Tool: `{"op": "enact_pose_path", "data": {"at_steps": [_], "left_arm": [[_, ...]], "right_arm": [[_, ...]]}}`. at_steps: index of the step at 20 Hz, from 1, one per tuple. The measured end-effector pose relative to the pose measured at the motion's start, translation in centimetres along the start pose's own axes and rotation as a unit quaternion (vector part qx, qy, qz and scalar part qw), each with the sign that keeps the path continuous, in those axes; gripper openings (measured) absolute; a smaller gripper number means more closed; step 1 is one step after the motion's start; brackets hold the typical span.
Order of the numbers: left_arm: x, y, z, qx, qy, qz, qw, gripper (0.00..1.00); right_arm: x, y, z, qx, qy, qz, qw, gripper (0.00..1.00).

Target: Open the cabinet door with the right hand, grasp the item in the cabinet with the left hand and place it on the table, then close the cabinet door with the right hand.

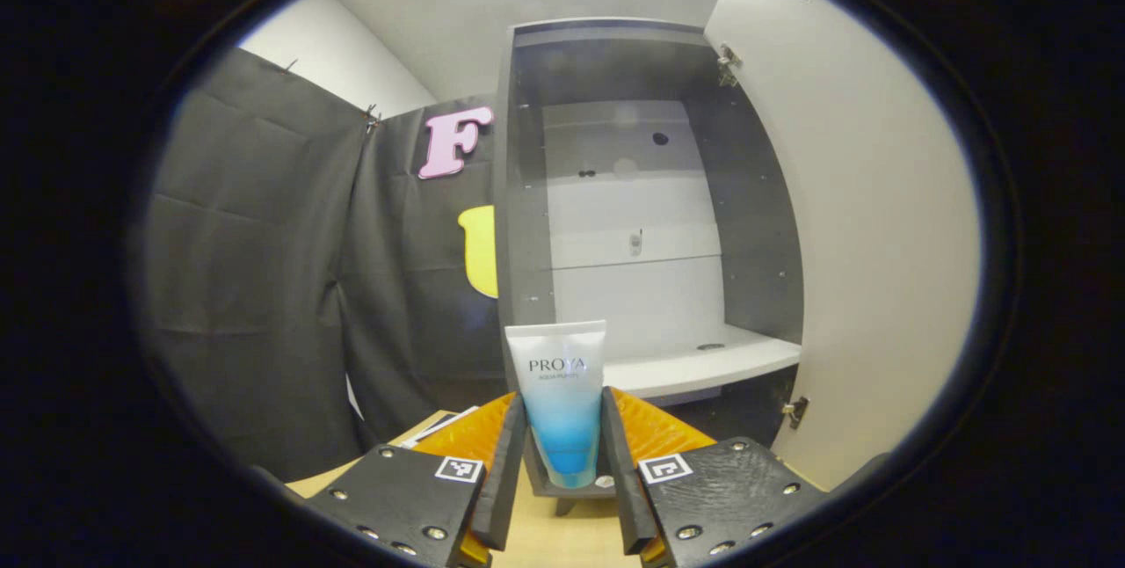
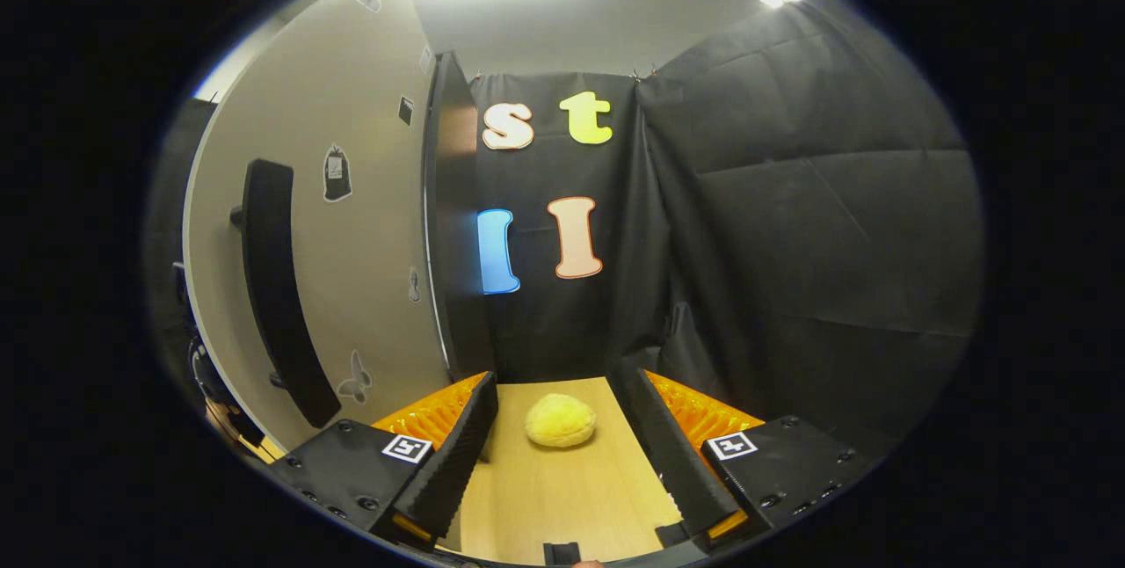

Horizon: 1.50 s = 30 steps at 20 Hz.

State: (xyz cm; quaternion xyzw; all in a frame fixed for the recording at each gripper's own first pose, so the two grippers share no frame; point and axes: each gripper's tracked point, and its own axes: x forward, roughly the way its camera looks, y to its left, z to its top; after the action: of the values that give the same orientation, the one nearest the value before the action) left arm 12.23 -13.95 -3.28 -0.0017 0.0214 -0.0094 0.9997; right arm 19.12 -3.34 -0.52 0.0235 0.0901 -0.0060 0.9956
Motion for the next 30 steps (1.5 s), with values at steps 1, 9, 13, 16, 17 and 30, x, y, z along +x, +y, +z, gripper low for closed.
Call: {"op": "enact_pose_path", "data": {"at_steps": [1, 9, 13, 16, 17, 30], "left_arm": [[-0.5, 0.4, -0.6, 0.000, 0.003, 0.003, 1.000, 0.48], [-4.9, 2.7, -5.8, 0.000, 0.017, 0.010, 1.000, 0.49], [-6.1, 3.4, -9.7, -0.002, 0.039, 0.013, 0.999, 0.51], [-7.1, 3.9, -12.2, -0.003, 0.050, 0.018, 0.999, 0.49], [-7.3, 3.9, -13.0, -0.006, 0.051, 0.018, 0.999, 0.49], [-10.1, 1.9, -25.1, -0.009, 0.102, 0.007, 0.995, 0.51]], "right_arm": [[0.1, 0.0, -0.3, -0.005, -0.001, -0.002, 1.000, 0.98], [0.8, 0.8, -1.6, 0.009, -0.005, 0.001, 1.000, 0.98], [1.2, 1.3, -1.5, 0.003, -0.011, -0.001, 1.000, 0.98], [1.6, 2.0, -2.1, 0.006, 0.002, 0.003, 1.000, 0.98], [1.8, 2.3, -2.2, 0.009, 0.006, 0.006, 1.000, 0.98], [2.5, 1.6, -1.9, 0.004, 0.012, -0.024, 1.000, 0.98]]}}
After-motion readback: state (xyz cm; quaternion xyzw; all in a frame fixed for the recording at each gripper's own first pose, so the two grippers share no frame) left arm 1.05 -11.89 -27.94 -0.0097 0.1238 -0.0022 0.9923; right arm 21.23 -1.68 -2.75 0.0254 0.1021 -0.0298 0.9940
